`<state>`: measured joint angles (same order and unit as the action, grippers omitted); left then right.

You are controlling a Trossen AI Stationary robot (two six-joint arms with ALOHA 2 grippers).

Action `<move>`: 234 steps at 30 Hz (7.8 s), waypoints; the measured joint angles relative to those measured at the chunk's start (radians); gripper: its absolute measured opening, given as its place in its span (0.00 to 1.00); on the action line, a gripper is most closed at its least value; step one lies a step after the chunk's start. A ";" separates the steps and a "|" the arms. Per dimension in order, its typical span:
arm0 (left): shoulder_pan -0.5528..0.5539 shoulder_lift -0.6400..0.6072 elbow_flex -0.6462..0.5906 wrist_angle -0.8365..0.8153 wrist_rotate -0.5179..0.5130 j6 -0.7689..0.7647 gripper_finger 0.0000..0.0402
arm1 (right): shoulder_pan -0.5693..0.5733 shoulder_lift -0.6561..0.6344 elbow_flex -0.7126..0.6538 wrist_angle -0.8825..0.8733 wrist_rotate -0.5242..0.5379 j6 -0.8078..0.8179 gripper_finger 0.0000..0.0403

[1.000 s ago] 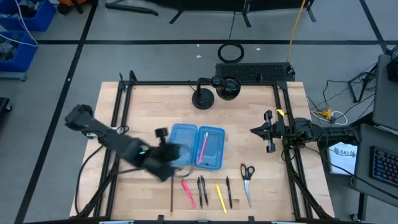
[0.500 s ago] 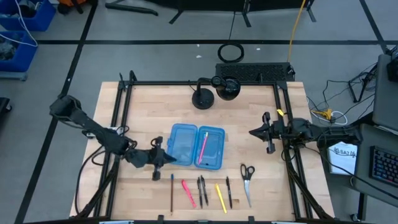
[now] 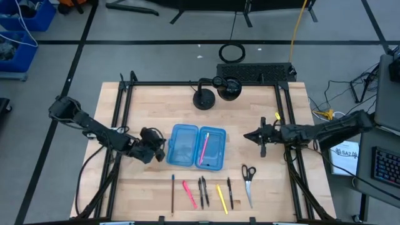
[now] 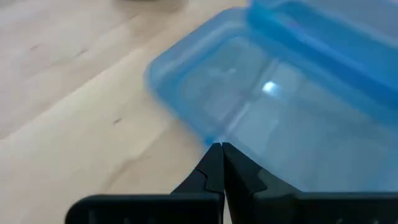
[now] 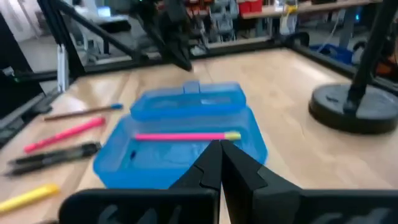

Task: Pick & place school supplies into a supply box
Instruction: Adjust the blue supply box on the table, then put the black scissors into the blue supply box

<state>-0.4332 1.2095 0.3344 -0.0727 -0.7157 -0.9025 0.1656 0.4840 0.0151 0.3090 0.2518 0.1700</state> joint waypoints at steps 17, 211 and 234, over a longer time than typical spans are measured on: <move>0.034 0.000 0.000 -0.233 0.079 -0.128 0.03 | -0.039 0.585 0.045 0.355 0.064 0.189 0.00; 0.155 -0.013 0.002 0.384 0.195 1.076 0.09 | 0.320 1.183 0.813 -1.058 -0.319 1.288 0.41; 0.155 -0.013 0.002 0.383 0.195 1.076 0.09 | 0.319 1.204 0.780 -0.916 -0.297 1.307 0.12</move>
<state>-0.2779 1.1961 0.3367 0.3107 -0.5209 0.1734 0.4843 1.6878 0.7955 -0.6075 -0.0452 1.4769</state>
